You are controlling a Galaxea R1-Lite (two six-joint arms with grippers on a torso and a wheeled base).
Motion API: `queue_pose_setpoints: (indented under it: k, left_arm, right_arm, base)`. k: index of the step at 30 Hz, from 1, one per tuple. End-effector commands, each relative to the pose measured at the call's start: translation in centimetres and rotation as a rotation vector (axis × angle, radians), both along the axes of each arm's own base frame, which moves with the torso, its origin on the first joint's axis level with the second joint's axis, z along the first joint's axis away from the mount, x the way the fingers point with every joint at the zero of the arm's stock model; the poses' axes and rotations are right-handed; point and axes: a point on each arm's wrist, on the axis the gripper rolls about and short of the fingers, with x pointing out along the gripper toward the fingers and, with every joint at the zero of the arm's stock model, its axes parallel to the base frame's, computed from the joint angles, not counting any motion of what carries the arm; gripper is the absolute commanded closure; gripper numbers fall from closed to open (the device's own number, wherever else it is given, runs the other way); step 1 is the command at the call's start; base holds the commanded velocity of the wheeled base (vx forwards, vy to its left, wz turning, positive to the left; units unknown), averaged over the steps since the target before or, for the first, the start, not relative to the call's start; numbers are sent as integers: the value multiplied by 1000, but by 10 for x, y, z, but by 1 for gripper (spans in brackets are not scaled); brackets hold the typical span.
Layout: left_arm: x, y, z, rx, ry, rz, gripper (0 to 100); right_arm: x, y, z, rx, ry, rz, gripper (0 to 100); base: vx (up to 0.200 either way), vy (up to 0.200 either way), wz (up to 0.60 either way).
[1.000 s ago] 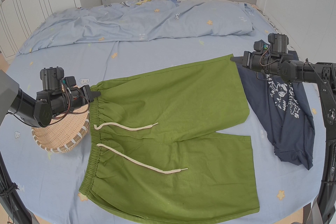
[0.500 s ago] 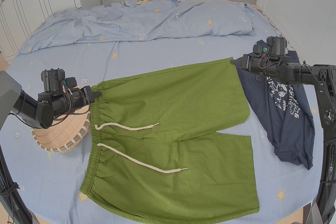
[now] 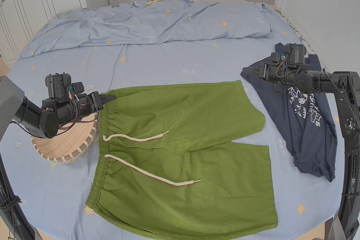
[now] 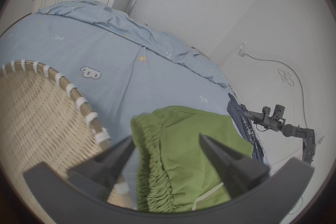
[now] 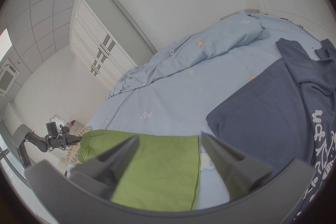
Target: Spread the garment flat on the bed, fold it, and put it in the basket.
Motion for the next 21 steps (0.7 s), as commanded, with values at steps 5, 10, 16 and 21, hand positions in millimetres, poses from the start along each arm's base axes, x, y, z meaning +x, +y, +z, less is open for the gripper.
queue_pose_setpoints:
  k: [5,10,16,21]
  left_arm:
    - [-7,-3,1,-3,-37,-5,0]
    - [-21,-13,18,-4,-91,-33,0]
    - [-37,-21,38,-9,-134,-58,0]
    - [-66,-37,42,-51,-100,-102,0]
  right_arm:
    - [-3,2,-2,-4,12,-9,0]
    - [-15,-1,14,-3,0,-12,0]
    - [-49,-16,17,-9,72,-34,0]
    - [-91,-23,-8,-14,155,-39,0]
  base:
    - [0,0,0]
    - [0,0,0]
    - [0,0,0]
    - [0,0,0]
